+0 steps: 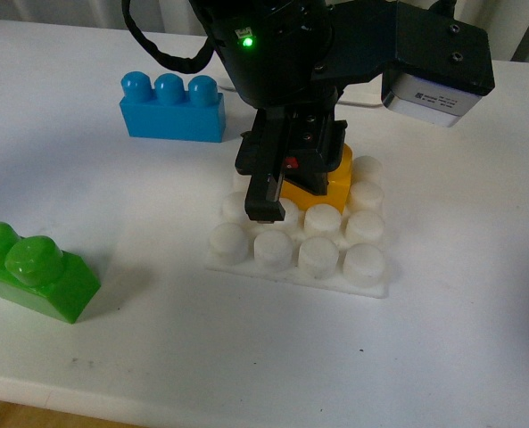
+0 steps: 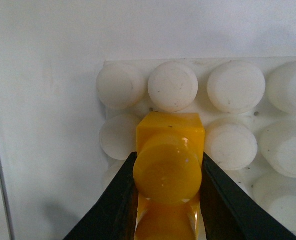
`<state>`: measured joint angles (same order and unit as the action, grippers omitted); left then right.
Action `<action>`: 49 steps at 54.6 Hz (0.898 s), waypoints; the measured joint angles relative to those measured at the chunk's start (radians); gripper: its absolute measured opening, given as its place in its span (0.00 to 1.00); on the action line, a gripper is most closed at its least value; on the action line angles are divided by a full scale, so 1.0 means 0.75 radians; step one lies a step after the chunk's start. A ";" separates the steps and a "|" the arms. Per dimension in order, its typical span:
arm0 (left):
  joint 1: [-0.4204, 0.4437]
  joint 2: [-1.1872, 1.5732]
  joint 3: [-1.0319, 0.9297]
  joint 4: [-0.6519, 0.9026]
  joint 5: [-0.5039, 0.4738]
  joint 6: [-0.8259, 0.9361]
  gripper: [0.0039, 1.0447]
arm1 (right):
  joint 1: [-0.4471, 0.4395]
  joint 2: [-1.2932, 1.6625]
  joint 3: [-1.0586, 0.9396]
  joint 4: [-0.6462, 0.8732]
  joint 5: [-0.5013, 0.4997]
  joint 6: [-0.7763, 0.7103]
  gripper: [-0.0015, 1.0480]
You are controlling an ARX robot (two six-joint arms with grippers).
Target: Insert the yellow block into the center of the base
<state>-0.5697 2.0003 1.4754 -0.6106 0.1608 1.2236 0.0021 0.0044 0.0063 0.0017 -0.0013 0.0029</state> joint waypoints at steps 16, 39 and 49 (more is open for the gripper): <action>0.012 0.003 -0.003 0.058 -0.039 0.006 0.41 | 0.000 0.000 0.000 0.000 0.000 0.000 0.91; 0.071 -0.227 -0.239 0.308 0.046 -0.062 0.95 | 0.000 0.000 0.000 0.000 0.001 0.000 0.91; 0.091 -0.422 -0.437 0.581 0.052 -0.189 0.94 | 0.000 0.000 0.000 0.000 0.001 0.001 0.91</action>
<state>-0.5014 1.6840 1.1477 -0.1749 0.1997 1.0821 0.0021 0.0044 0.0063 0.0017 -0.0010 0.0032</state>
